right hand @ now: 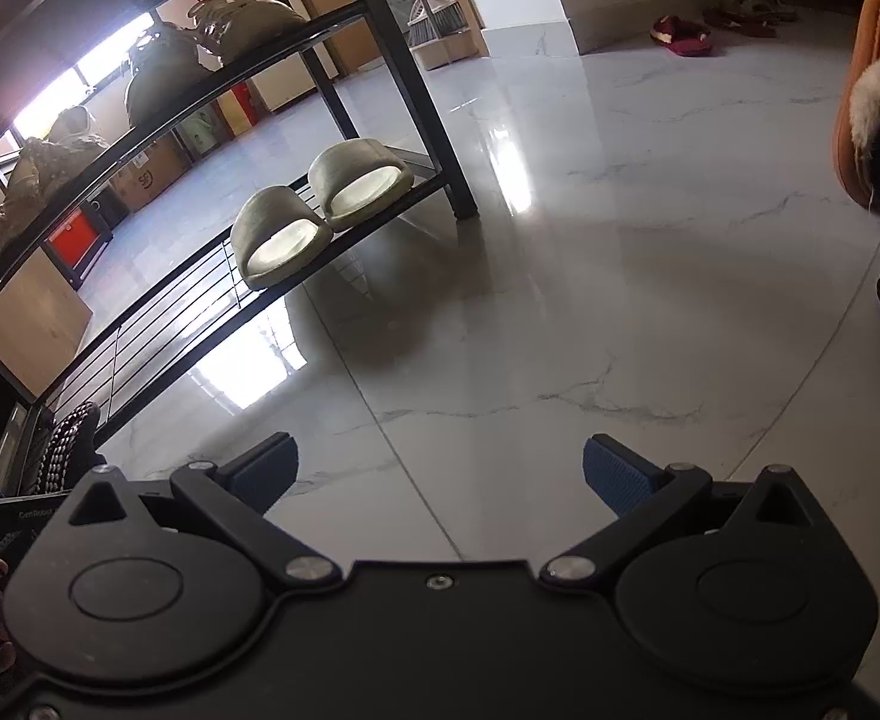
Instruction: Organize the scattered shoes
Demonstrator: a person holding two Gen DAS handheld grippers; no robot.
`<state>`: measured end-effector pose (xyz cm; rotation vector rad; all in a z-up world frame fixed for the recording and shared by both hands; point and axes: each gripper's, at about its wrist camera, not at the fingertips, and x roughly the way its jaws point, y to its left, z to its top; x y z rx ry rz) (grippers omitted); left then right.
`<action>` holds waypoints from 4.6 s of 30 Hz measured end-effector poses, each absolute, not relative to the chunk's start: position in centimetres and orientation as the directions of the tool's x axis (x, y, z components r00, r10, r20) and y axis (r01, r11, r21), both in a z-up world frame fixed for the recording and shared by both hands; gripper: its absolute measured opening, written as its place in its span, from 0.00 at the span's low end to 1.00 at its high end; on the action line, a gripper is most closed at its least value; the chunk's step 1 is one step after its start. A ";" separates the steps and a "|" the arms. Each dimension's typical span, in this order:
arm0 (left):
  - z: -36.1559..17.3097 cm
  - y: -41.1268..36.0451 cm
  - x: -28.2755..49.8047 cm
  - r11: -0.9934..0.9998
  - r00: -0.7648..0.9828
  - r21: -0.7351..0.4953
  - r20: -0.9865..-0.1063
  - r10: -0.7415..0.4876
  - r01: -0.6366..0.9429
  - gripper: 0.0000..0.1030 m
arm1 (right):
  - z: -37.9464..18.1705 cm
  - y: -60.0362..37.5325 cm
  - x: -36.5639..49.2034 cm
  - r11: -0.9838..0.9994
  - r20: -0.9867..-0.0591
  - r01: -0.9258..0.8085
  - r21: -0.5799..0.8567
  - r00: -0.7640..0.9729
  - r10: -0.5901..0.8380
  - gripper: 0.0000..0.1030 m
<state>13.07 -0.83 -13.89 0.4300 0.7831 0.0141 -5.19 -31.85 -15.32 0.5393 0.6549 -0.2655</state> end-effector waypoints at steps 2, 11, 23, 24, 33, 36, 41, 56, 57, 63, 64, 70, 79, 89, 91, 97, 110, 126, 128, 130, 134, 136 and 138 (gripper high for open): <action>-13.9 -0.8 13.1 0.907 0.718 0.390 -0.677 0.166 0.159 0.99 | -15.5 -31.8 -5.1 0.833 -0.644 0.397 0.386 0.763 -0.065 1.00; -14.1 0.7 14.4 0.909 0.737 0.389 -0.656 0.161 0.148 0.99 | -16.1 -31.2 -4.6 0.853 -0.651 0.374 0.365 0.757 -0.053 1.00; -15.9 -0.3 15.3 0.884 0.748 0.426 -0.646 0.151 0.190 0.99 | -17.2 -31.3 -4.1 0.845 -0.681 0.389 0.366 0.731 -0.042 1.00; -16.0 -0.2 15.5 0.885 0.748 0.428 -0.645 0.155 0.185 0.99 | -17.2 -31.3 -4.1 0.844 -0.683 0.390 0.367 0.730 -0.041 1.00; -16.9 1.1 16.7 0.916 0.702 0.360 -0.698 0.138 0.178 0.99 | -18.0 -31.0 -3.6 0.848 -0.698 0.391 0.358 0.715 -0.035 1.00; -17.5 1.3 16.7 0.917 0.692 0.357 -0.708 0.142 0.177 0.99 | -18.1 -30.9 -3.5 0.850 -0.702 0.390 0.353 0.711 -0.035 1.00; -17.5 1.4 16.6 0.925 0.698 0.344 -0.703 0.139 0.163 0.99 | -18.3 -30.7 -3.4 0.852 -0.709 0.391 0.350 0.705 -0.032 1.00; -16.4 -0.1 13.8 0.941 0.673 0.217 -0.739 -0.015 0.259 0.86 | -17.8 -31.1 -3.5 0.839 -0.693 0.389 0.381 0.721 -0.020 1.00; -16.4 -0.6 13.4 0.945 0.669 0.198 -0.743 -0.029 0.261 0.86 | -17.8 -31.2 -3.5 0.836 -0.691 0.391 0.384 0.722 -0.020 1.00; -16.4 -4.7 10.5 0.972 0.662 0.155 -0.749 0.000 0.175 0.87 | -17.2 -32.5 -3.6 0.803 -0.679 0.425 0.417 0.733 -0.035 1.00; -16.3 -5.2 10.0 0.981 0.657 0.137 -0.753 0.012 0.139 0.87 | -17.1 -32.8 -3.7 0.797 -0.678 0.432 0.423 0.734 -0.038 1.00; -16.0 -9.4 6.1 0.998 0.614 0.055 -0.788 0.055 -0.020 0.87 | -16.8 -34.6 -4.0 0.754 -0.669 0.481 0.447 0.740 -0.076 1.00; -14.8 -14.4 1.4 0.991 0.663 0.005 -0.743 0.093 -0.132 0.97 | -17.0 -36.3 -4.2 0.715 -0.672 0.536 0.450 0.730 -0.124 1.00; -15.6 -12.0 2.6 0.980 0.618 0.001 -0.776 0.128 -0.201 0.99 | -17.2 -37.8 -4.9 0.680 -0.670 0.561 0.473 0.730 -0.135 1.00; -15.6 -10.6 2.5 0.970 0.608 -0.019 -0.782 0.136 -0.240 0.99 | -17.3 -37.7 -4.8 0.690 -0.666 0.544 0.477 0.736 -0.120 1.00; -13.8 -8.9 1.6 0.965 0.630 -0.030 -0.763 0.147 -0.262 0.99 | -17.7 -38.0 -4.9 0.712 -0.641 0.485 0.507 0.765 -0.065 1.00; -9.7 -5.4 -0.2 0.960 0.657 -0.079 -0.743 0.123 -0.270 0.99 | -18.6 -34.4 -4.4 0.776 -0.588 0.272 0.570 0.794 0.153 1.00; -0.5 1.3 -3.2 0.980 0.685 0.076 -0.705 0.185 -0.187 0.99 | -16.5 -27.0 -6.1 0.758 -0.451 -0.099 0.645 0.752 0.481 1.00; -0.5 1.4 -3.9 0.977 0.694 0.103 -0.691 0.205 -0.186 0.99 | -16.3 -25.7 -6.0 0.753 -0.450 -0.151 0.641 0.720 0.528 1.00; -1.5 1.3 -4.7 0.981 0.704 0.117 -0.684 0.192 -0.154 0.99 | -16.0 -24.6 -5.7 0.748 -0.457 -0.196 0.634 0.685 0.567 0.99; -3.1 1.7 -4.1 0.985 0.620 0.098 -0.767 0.165 -0.142 0.99 | -15.4 -22.9 -4.3 0.782 -0.508 -0.200 0.591 0.660 0.553 0.87; -3.5 2.6 -3.9 0.988 0.583 0.028 -0.805 0.113 -0.153 0.99 | -15.5 -22.7 -3.7 0.785 -0.527 -0.180 0.592 0.651 0.546 0.83; -3.5 3.8 -3.8 0.984 0.566 -0.036 -0.821 0.072 -0.177 0.99 | -15.6 -22.7 -2.7 0.778 -0.542 -0.148 0.611 0.638 0.547 0.77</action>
